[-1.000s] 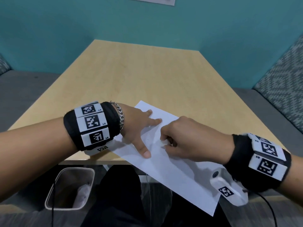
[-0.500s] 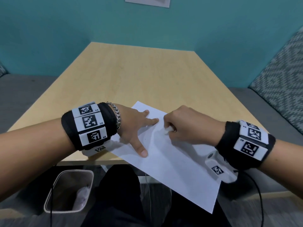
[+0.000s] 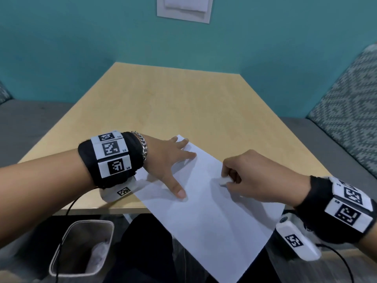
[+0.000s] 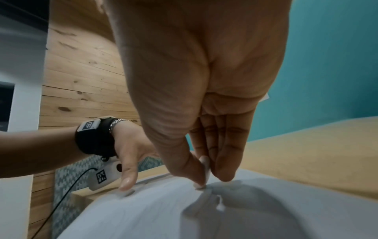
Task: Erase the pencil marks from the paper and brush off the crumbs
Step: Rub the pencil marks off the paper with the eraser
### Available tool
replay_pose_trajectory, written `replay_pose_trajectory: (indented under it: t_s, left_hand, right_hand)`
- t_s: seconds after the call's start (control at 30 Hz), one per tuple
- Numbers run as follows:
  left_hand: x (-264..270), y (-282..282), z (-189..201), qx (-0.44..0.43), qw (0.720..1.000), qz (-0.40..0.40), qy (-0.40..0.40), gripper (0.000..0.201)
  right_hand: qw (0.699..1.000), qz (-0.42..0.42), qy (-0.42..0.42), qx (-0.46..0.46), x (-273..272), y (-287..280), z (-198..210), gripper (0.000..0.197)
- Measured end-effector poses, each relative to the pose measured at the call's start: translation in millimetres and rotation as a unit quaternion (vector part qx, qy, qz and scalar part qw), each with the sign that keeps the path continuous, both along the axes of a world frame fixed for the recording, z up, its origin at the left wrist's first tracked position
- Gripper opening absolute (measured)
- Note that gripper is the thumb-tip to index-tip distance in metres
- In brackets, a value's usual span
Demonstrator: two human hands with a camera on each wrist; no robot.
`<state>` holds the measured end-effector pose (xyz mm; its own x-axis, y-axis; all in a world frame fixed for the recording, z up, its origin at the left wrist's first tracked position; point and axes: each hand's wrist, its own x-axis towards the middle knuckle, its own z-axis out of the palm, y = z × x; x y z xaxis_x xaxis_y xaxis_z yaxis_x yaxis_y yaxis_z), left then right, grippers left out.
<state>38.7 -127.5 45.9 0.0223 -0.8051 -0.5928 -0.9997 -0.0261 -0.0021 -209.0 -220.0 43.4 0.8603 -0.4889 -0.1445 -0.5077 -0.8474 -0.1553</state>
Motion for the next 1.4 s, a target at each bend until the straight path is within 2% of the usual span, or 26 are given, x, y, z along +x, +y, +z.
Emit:
replay_pose_trajectory:
  t_s: [0.13, 0.3, 0.43, 0.63, 0.8, 0.97, 1.07, 1.13, 1.3, 1.4]
  left_hand:
    - [-8.2, -2.1, -0.2, 0.010, 1.000, -0.001, -0.008, 0.134]
    - [-10.9, -4.3, 0.5, 0.011, 1.000, -0.004, -0.022, 0.136]
    - [-11.3, -3.8, 1.0, 0.012, 1.000, -0.001, -0.022, 0.135]
    - [-10.2, -3.8, -3.5, 0.007, 0.999, -0.003, -0.031, 0.137]
    - [-10.1, -4.7, -3.3, 0.010, 1.000, 0.000, -0.029, 0.137]
    - [-9.1, -5.5, -6.1, 0.006, 1.000, -0.008, -0.024, 0.135]
    - [-8.3, -5.4, -6.7, 0.003, 1.000, -0.009, -0.028, 0.136]
    - [-8.1, -5.8, -7.2, 0.003, 0.999, -0.012, -0.032, 0.138]
    - [-7.0, -6.1, -7.2, -0.003, 1.000, -0.020, -0.009, 0.128]
    - [-5.4, -7.0, -10.2, 0.001, 1.000, -0.019, -0.025, 0.135]
  right_hand:
    - [1.000, 0.006, 0.014, -0.007, 4.9, -2.2, 3.7, 0.011]
    - [1.000, 0.016, -0.020, -0.011, 32.2, -7.9, 6.0, 0.015]
    - [0.999, 0.008, -0.014, -0.030, 45.3, -12.0, 2.6, 0.015]
    - [0.994, 0.098, 0.028, -0.033, 39.9, 11.7, -7.7, 0.005]
    - [0.997, 0.035, 0.001, -0.065, 44.9, -11.0, 1.1, 0.002]
    - [0.993, 0.111, 0.027, -0.015, 48.0, 18.8, -2.2, 0.015]
    - [0.997, 0.060, 0.008, -0.045, 51.9, -2.0, 1.5, 0.003]
    - [0.999, 0.019, -0.010, -0.050, 52.0, -14.2, 2.7, 0.010]
    - [0.994, 0.111, 0.012, -0.013, 55.7, 13.7, 0.3, 0.008]
    - [0.997, 0.068, 0.006, -0.037, 57.2, -4.0, 2.2, 0.009]
